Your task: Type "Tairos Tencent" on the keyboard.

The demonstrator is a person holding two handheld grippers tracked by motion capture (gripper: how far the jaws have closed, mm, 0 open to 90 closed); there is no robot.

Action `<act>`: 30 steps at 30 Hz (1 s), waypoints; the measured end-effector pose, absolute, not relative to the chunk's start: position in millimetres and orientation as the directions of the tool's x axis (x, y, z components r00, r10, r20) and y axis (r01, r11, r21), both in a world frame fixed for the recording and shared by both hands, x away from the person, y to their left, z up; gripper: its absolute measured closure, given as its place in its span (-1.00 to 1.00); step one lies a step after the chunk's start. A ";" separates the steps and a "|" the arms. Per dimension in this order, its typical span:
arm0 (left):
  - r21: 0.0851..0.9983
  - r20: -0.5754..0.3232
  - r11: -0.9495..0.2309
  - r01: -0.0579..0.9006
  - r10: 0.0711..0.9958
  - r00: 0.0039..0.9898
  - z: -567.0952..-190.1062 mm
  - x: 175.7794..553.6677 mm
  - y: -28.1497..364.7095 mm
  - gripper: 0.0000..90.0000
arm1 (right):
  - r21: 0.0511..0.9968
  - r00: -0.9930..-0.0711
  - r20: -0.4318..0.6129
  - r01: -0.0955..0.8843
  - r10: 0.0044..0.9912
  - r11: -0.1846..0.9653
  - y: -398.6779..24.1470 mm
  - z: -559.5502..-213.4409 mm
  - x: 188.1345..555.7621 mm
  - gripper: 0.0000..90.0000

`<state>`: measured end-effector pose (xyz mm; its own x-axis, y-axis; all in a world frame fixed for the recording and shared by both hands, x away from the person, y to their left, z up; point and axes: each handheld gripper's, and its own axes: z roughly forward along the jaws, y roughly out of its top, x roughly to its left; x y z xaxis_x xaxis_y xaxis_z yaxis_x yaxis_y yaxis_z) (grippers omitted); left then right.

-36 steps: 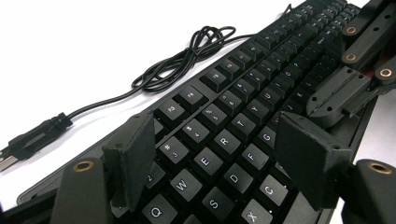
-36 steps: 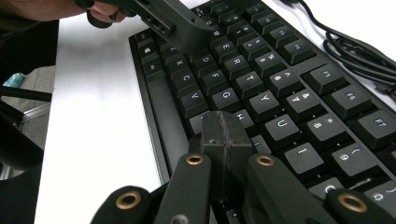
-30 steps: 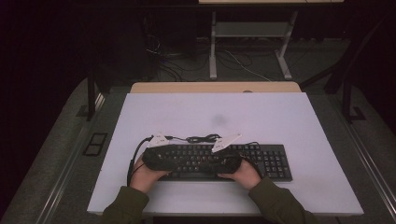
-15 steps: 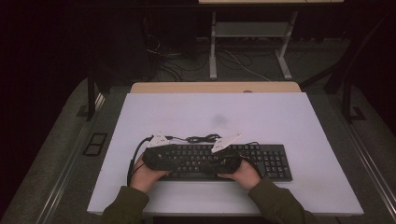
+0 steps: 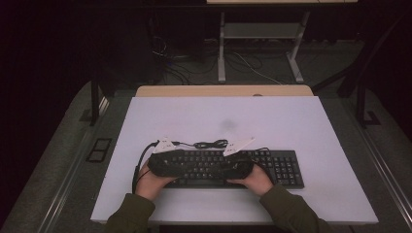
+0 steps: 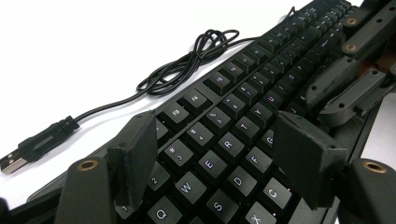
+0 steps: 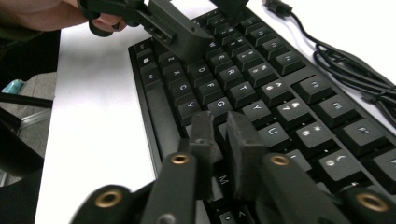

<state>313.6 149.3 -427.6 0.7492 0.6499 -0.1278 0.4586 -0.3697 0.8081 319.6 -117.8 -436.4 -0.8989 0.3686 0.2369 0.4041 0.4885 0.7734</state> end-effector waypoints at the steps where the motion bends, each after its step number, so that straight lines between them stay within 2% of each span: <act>1: 0.808 -0.128 -0.369 0.459 0.651 0.748 -427.4 313.5 149.4 -0.28 | 0.774 -0.898 0.243 0.408 0.368 0.484 -118.6 -436.0 319.9 0.67; 17: 0.807 -0.133 -0.379 0.453 0.630 0.765 -423.7 315.0 143.9 0.27 | 0.809 -0.889 0.256 0.412 0.381 0.418 -136.4 -429.5 325.4 -0.04; 30: 0.792 -0.146 -0.414 0.448 0.584 0.798 -425.1 319.5 129.3 0.82 | 0.819 -0.864 0.229 0.420 0.448 0.392 -147.3 -429.5 330.5 -0.40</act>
<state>319.5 129.3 -425.1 0.7983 0.5844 -0.1456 0.4478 -0.4143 0.7923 330.5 -147.3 -429.5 -0.8642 0.4479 0.2291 0.4201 0.3919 0.8185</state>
